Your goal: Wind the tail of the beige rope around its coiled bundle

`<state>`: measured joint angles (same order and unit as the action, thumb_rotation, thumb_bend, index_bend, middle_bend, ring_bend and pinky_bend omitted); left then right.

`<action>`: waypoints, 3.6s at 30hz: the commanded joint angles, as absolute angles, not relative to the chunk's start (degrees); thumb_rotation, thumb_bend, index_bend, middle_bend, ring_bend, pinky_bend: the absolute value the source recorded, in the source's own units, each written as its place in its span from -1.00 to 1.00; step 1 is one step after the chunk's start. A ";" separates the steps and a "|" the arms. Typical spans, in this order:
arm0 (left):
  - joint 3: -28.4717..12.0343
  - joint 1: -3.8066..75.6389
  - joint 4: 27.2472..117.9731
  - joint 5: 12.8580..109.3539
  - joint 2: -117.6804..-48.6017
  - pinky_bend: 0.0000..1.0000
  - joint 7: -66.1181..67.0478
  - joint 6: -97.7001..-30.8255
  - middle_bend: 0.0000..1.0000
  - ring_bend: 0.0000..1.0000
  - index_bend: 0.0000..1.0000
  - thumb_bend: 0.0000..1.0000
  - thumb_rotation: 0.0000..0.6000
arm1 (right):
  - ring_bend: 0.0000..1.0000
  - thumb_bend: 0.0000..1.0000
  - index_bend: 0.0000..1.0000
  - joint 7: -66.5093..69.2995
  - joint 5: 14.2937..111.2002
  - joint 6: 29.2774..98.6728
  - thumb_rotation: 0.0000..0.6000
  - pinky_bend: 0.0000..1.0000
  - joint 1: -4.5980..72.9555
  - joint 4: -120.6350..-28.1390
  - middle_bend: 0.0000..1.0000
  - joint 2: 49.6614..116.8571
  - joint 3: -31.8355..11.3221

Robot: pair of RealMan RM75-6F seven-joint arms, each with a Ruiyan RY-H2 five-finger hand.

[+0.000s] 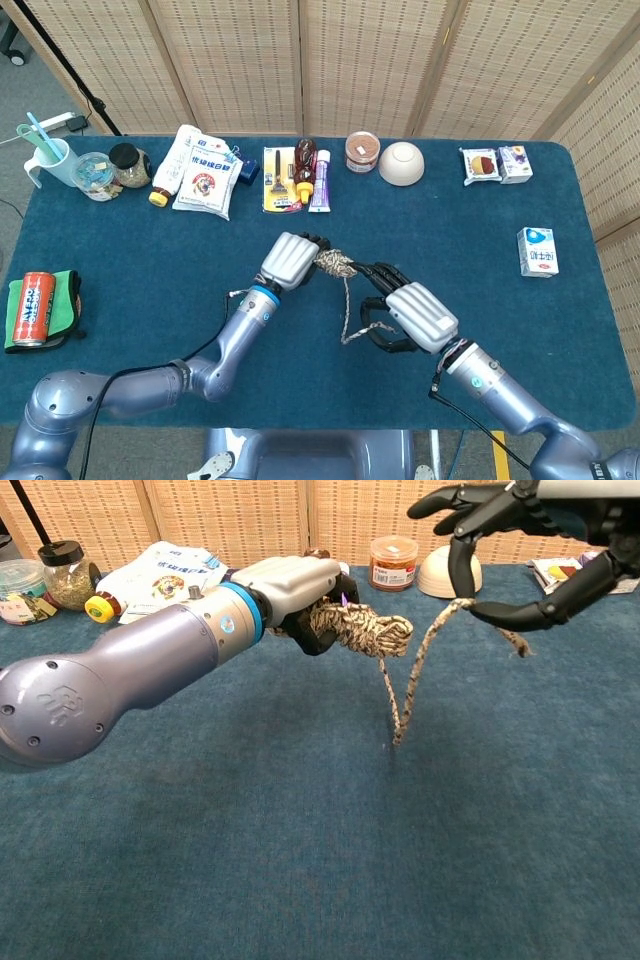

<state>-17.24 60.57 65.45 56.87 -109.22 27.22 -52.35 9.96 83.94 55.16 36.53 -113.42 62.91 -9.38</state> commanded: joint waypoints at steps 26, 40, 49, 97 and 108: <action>-14.29 62.16 59.14 62.52 -115.53 0.15 25.96 -49.92 -0.14 -0.21 0.09 0.05 1.00 | -1.00 0.19 0.42 1.43 46.18 52.29 1.00 -1.00 53.21 -110.99 -1.00 68.09 -23.30; -13.54 61.70 61.15 64.28 -113.94 0.15 24.84 -47.75 -0.14 -0.21 0.09 0.05 1.00 | -1.00 0.19 0.43 3.82 39.43 49.46 1.00 -1.00 56.06 -103.53 -1.00 71.21 -25.06; -12.41 60.79 64.22 65.73 -111.25 0.15 24.03 -47.14 -0.14 -0.22 0.09 0.05 1.00 | -1.00 0.19 0.43 3.23 34.66 51.18 1.00 -1.00 58.11 -97.69 -1.00 74.00 -26.72; -9.92 56.88 88.15 82.63 -88.87 0.15 -7.54 -50.60 -0.10 -0.21 0.14 0.09 1.00 | -1.00 0.21 0.43 5.57 27.42 39.02 1.00 -1.00 56.54 -68.24 -1.00 86.90 -22.13; -15.11 57.67 84.78 75.75 -94.88 0.15 0.03 -53.88 -0.10 -0.21 0.14 0.09 1.00 | -1.00 0.22 0.44 1.14 29.49 43.87 1.00 -1.00 52.83 -70.95 -1.00 89.58 -17.96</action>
<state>-14.03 57.19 85.44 77.25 -93.63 -2.29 -53.36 1.66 28.62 43.45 53.55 -70.04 89.51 -18.71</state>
